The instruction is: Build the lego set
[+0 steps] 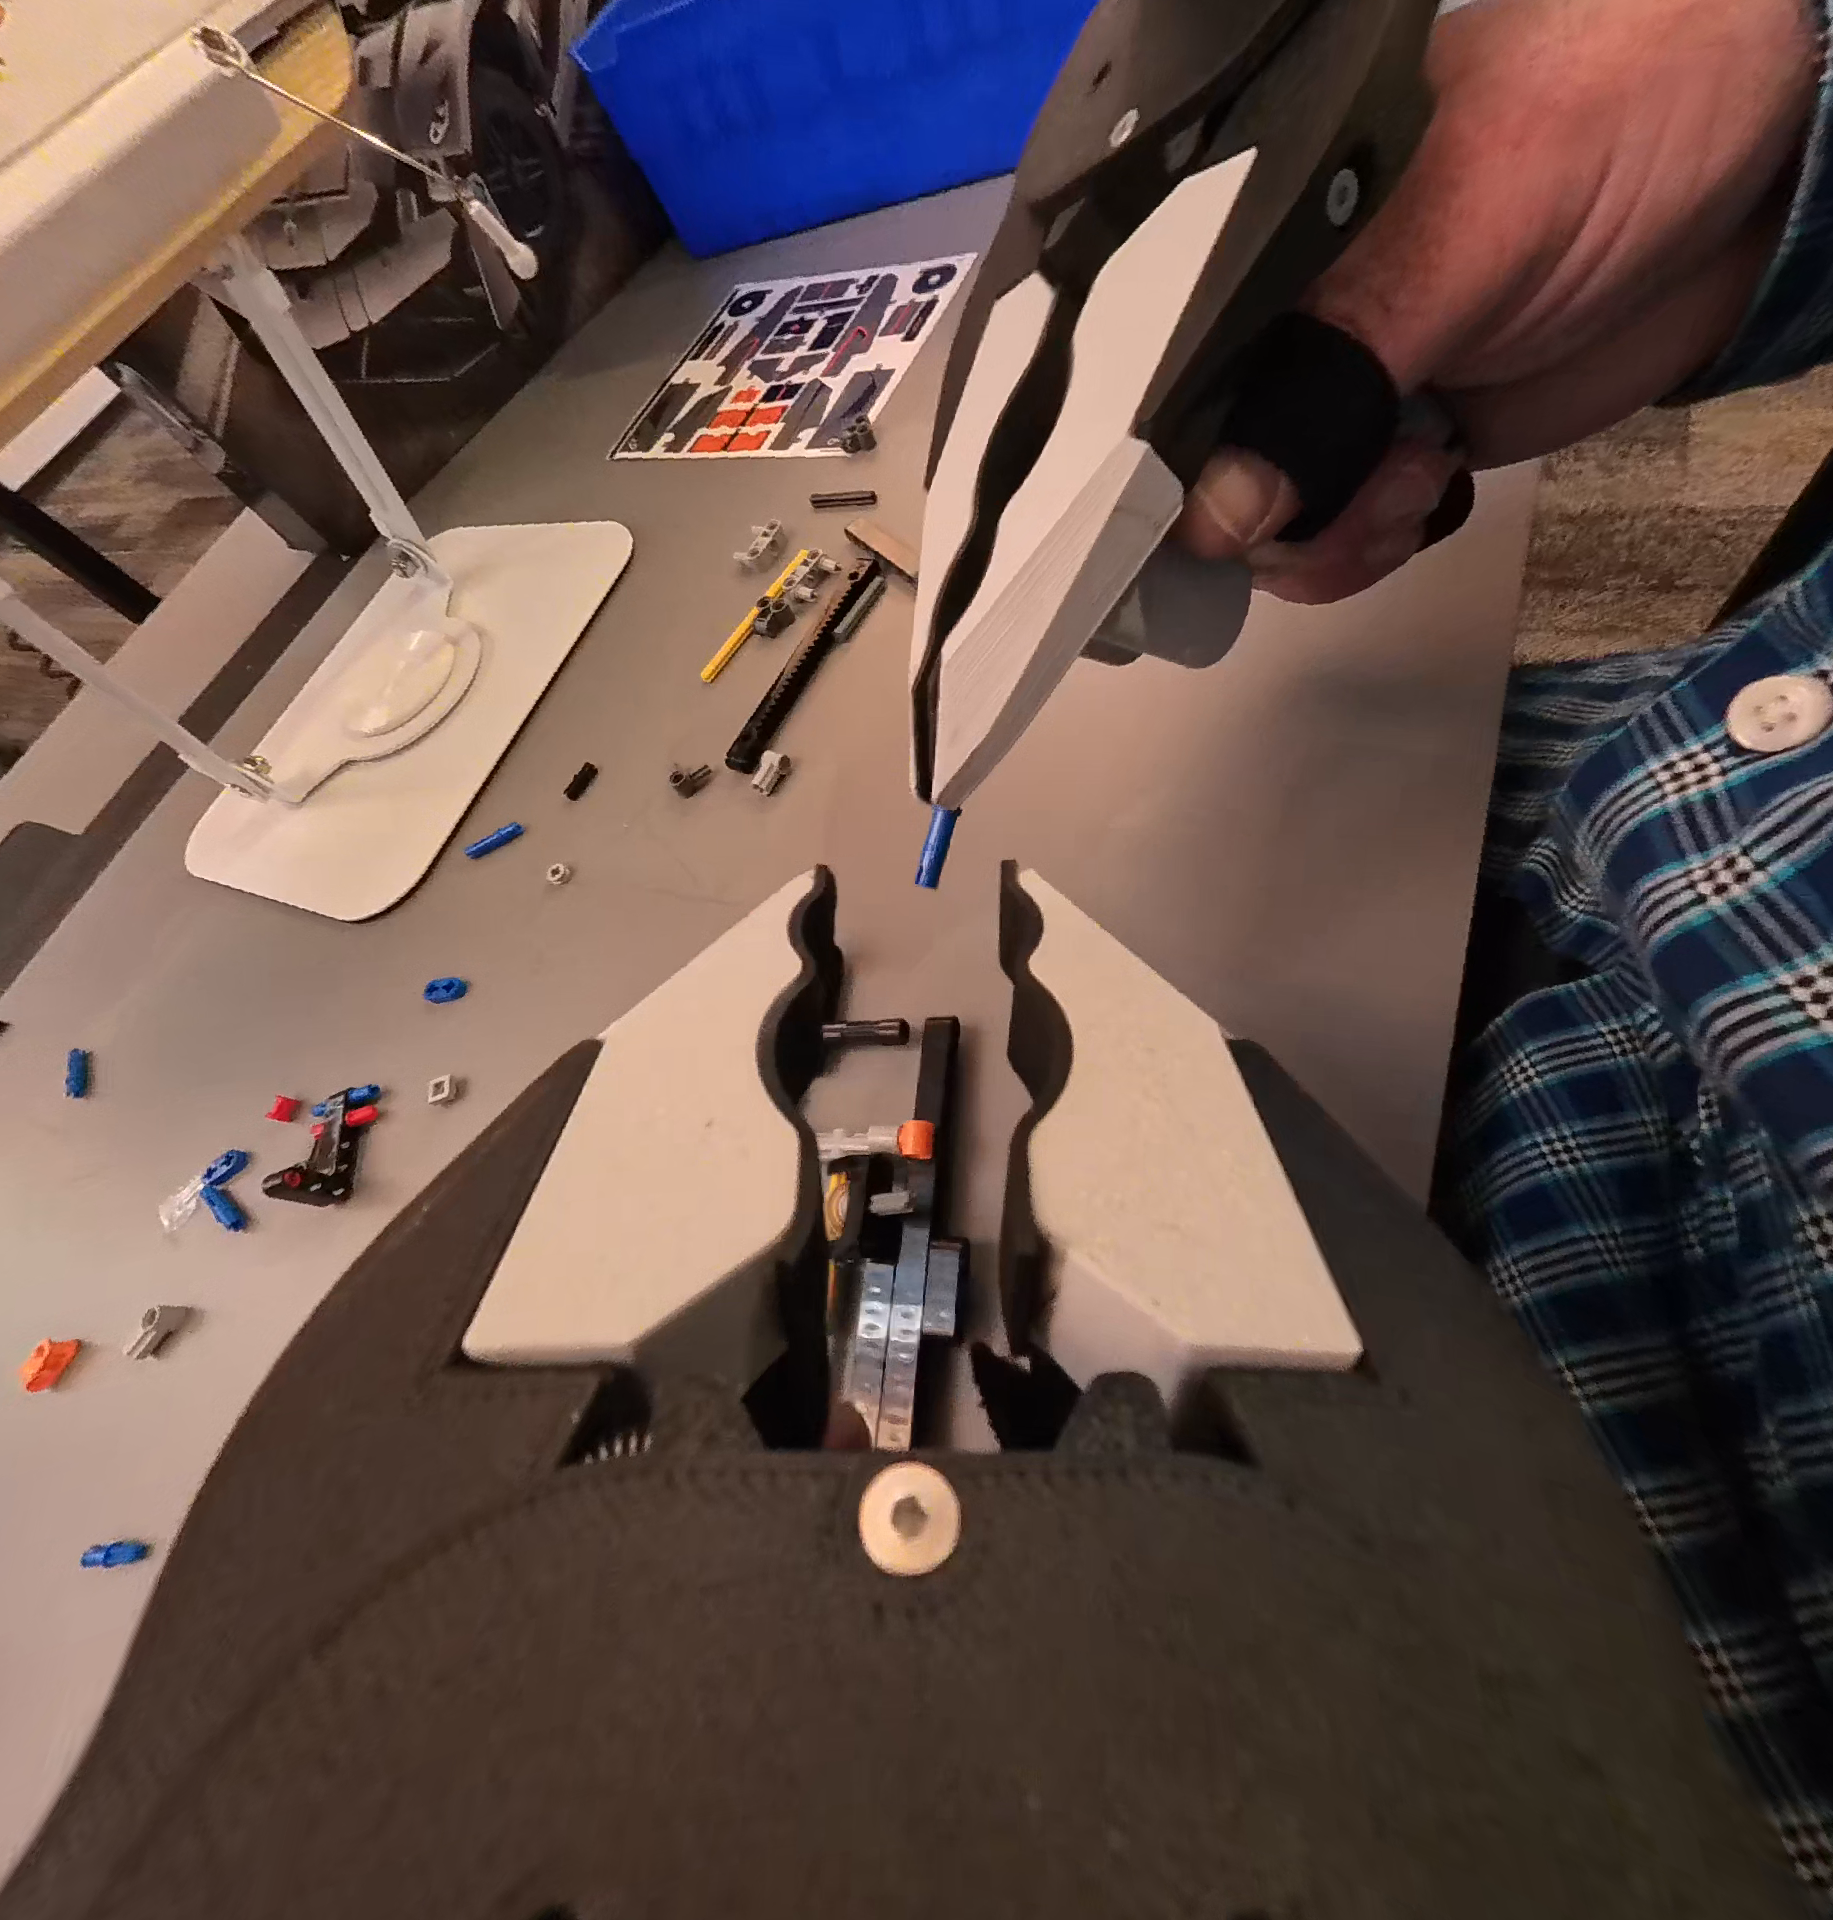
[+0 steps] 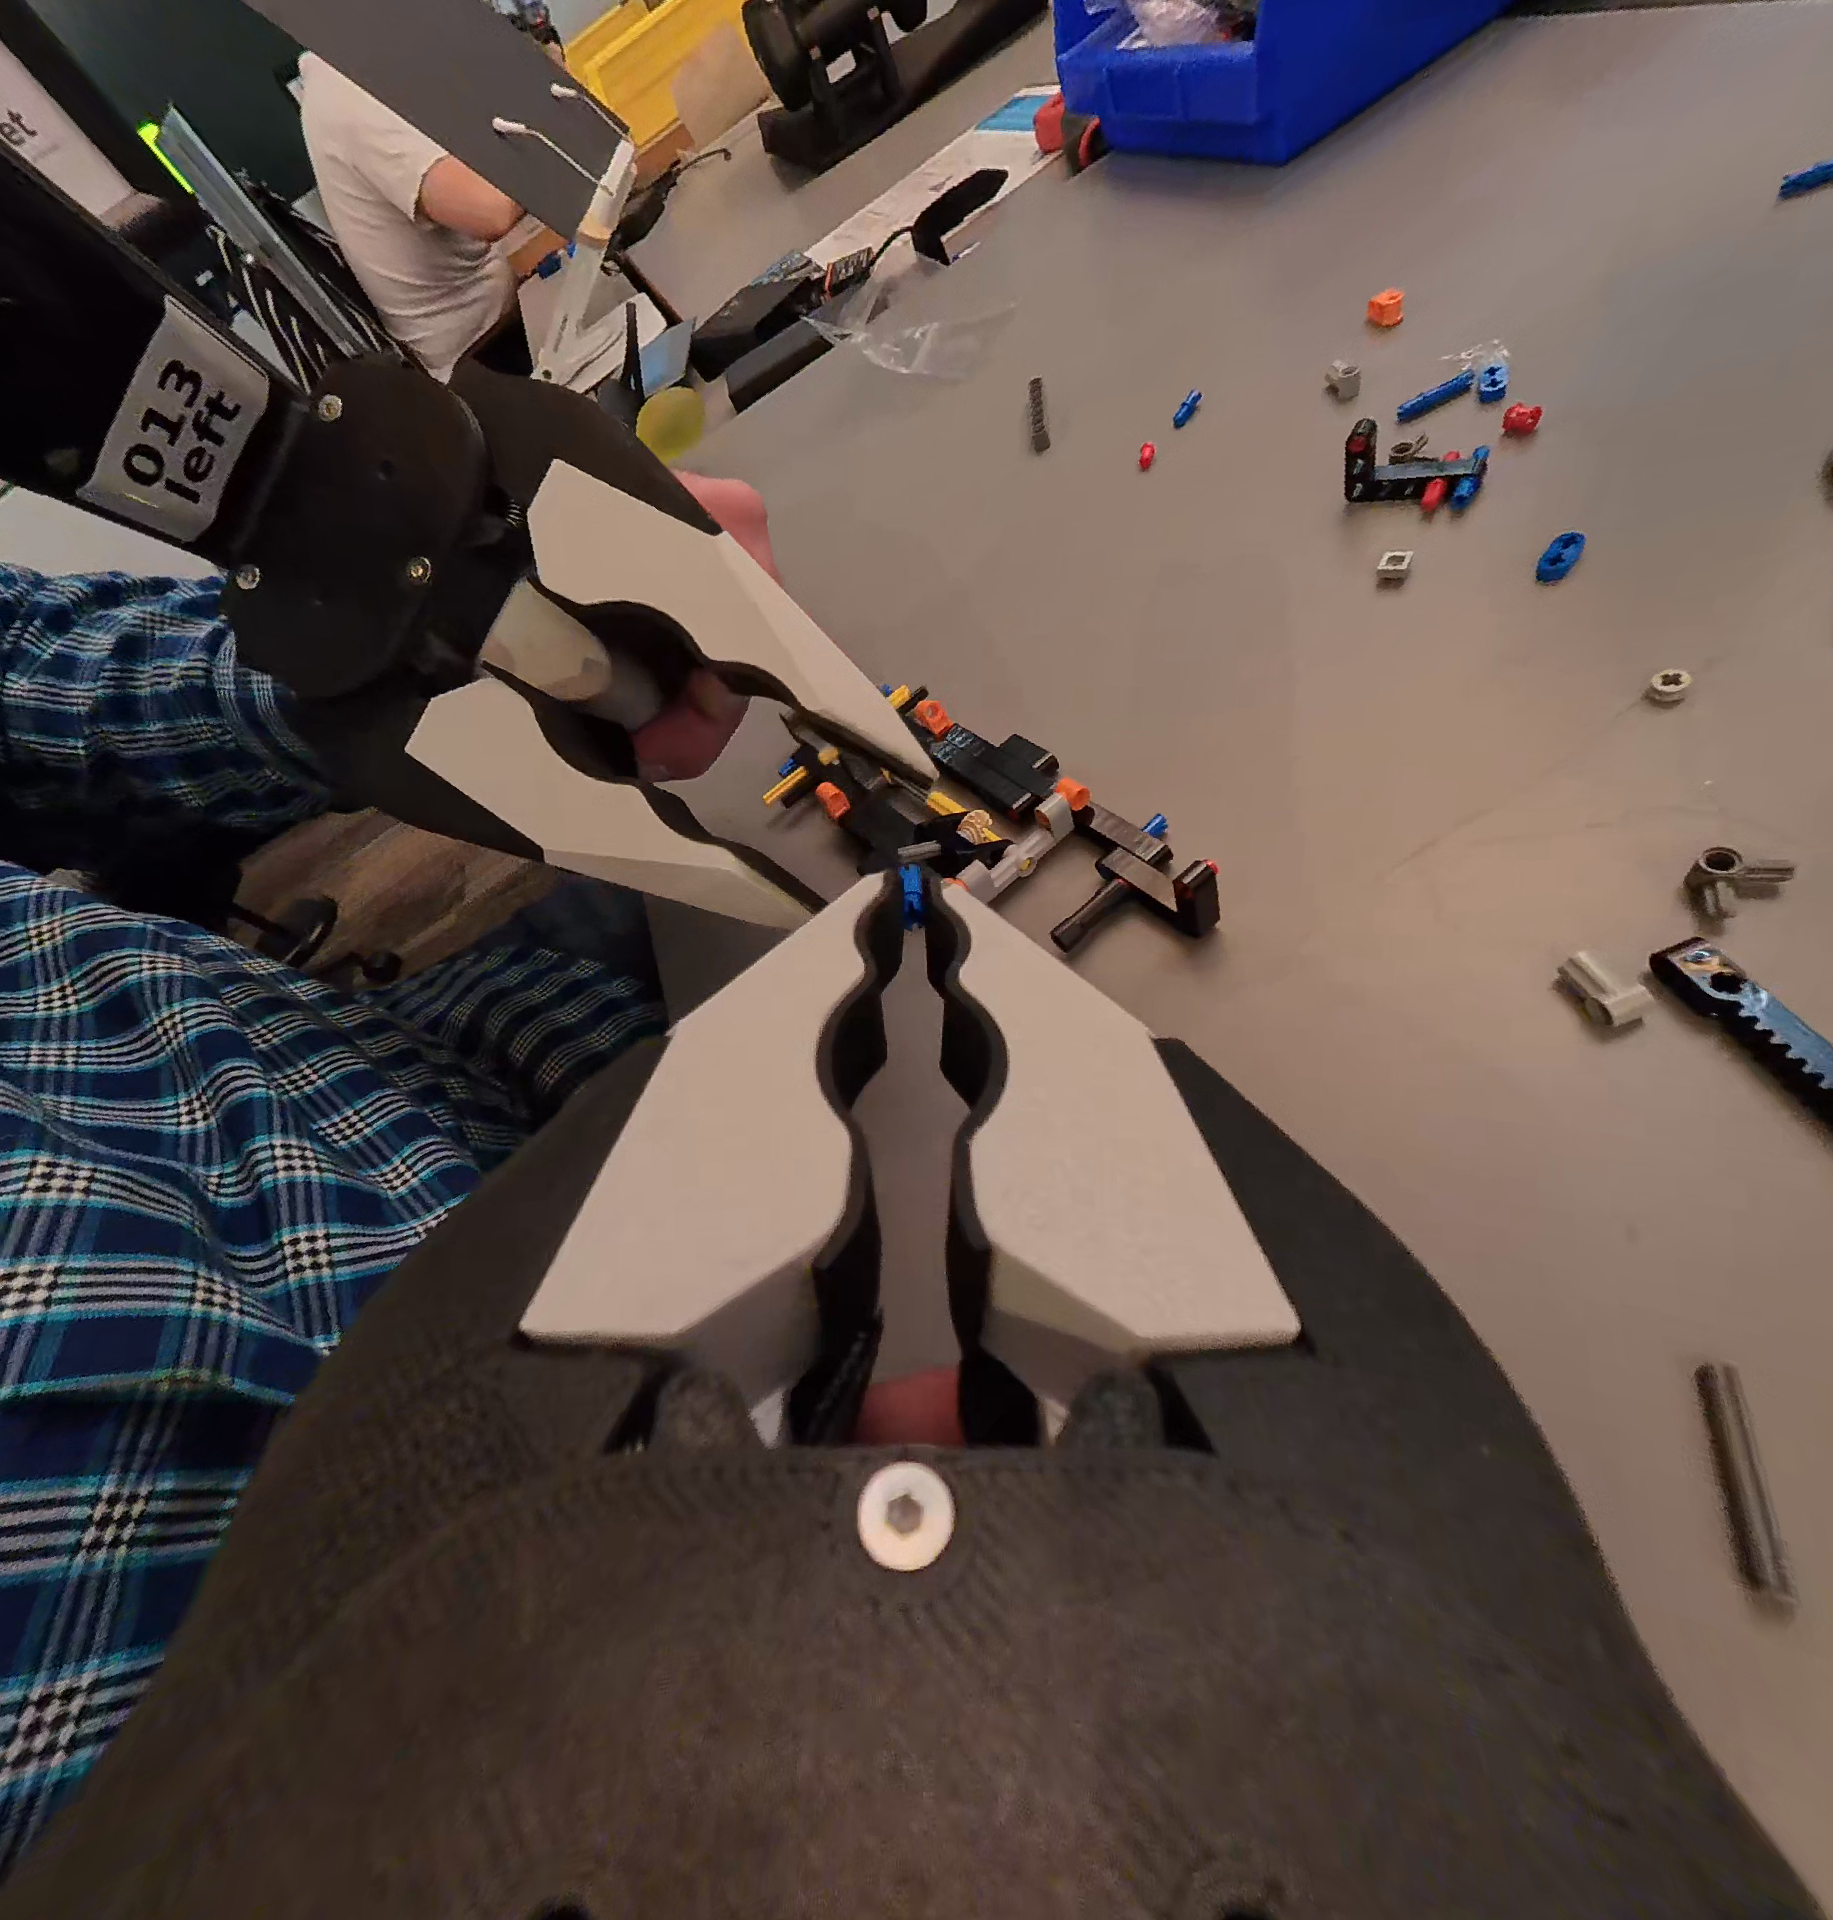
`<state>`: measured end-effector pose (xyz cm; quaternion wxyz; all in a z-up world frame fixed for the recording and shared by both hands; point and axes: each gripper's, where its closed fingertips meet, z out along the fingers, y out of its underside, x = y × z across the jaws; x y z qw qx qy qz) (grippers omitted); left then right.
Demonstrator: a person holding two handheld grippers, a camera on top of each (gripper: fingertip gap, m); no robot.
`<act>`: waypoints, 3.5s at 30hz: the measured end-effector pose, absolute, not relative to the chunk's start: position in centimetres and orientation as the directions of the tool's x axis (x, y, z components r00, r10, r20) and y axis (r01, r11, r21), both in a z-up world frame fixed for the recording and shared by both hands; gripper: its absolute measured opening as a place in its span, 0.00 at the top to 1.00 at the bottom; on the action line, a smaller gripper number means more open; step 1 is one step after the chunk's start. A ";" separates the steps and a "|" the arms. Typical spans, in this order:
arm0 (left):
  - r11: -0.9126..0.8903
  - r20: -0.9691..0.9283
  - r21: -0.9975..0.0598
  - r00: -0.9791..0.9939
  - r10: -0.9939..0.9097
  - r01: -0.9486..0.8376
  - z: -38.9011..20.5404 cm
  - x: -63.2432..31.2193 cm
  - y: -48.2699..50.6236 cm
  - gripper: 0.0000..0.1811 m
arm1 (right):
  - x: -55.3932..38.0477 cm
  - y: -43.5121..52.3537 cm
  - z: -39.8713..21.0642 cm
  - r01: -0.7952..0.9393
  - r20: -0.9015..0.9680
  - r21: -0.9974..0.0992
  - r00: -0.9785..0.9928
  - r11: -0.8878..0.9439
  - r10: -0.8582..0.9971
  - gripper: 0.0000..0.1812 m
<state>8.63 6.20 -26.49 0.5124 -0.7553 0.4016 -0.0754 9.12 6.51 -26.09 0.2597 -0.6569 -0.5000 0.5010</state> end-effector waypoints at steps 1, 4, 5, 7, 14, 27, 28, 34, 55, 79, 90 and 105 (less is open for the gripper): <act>-0.156 -0.289 -0.840 0.672 -0.681 -0.519 -26.4 8.6 6.3 0.83 | 9.1 6.6 -26.1 0.394 -0.397 -0.843 0.001 -0.366 0.918 0.99; -0.169 -0.276 -0.845 0.684 -0.675 -0.507 -26.5 8.2 6.5 0.80 | 9.2 7.0 -26.0 0.387 -0.387 -0.848 0.016 -0.363 0.922 0.99; -0.171 -0.278 -0.844 0.687 -0.671 -0.508 -26.5 8.1 6.6 0.79 | 9.3 7.2 -26.0 0.385 -0.384 -0.849 0.021 -0.362 0.923 1.00; -0.175 -0.277 -0.847 0.697 -0.662 -0.502 -26.3 7.7 6.8 0.78 | 9.4 7.5 -26.1 0.382 -0.376 -0.851 0.034 -0.360 0.926 0.99; -0.215 -0.309 -0.798 0.689 -0.656 -0.562 -27.2 5.9 7.3 0.68 | 10.0 8.8 -26.4 0.388 -0.342 -0.855 0.078 -0.344 0.937 1.00; -0.505 -0.072 -0.602 0.672 -0.737 -0.619 -31.8 -1.4 3.0 0.55 | 11.1 10.8 -27.4 0.422 -0.278 -0.851 0.143 -0.312 0.950 0.99; -0.518 -0.053 -0.592 0.671 -0.739 -0.617 -32.3 -1.5 2.8 0.55 | 11.1 10.8 -27.5 0.426 -0.272 -0.851 0.145 -0.308 0.951 0.99; -0.606 0.018 -0.547 0.716 -0.698 -0.578 -34.4 -1.6 2.1 0.60 | 11.3 11.2 -28.0 0.450 -0.242 -0.845 0.162 -0.290 0.957 0.99; -0.742 0.122 -0.599 0.881 -0.457 -0.302 -33.6 1.5 -0.1 0.59 | 11.0 11.9 -32.4 0.620 -0.018 -0.775 0.170 -0.121 0.985 0.99; -0.642 0.083 -0.713 0.876 -0.476 -0.281 -31.0 -0.9 1.4 0.64 | 13.7 14.5 -30.7 0.653 0.102 -0.752 0.255 -0.093 0.962 1.00; -0.474 -0.309 -0.730 0.856 -0.414 -0.493 -29.5 -7.8 16.9 0.82 | 13.4 14.0 -30.6 0.649 0.109 -0.757 0.240 -0.076 0.965 1.00; -0.505 -0.382 -0.660 0.827 -0.412 -0.556 -32.7 -9.2 20.6 0.96 | 13.2 14.2 -31.0 0.631 0.060 -0.769 0.235 -0.105 0.970 1.00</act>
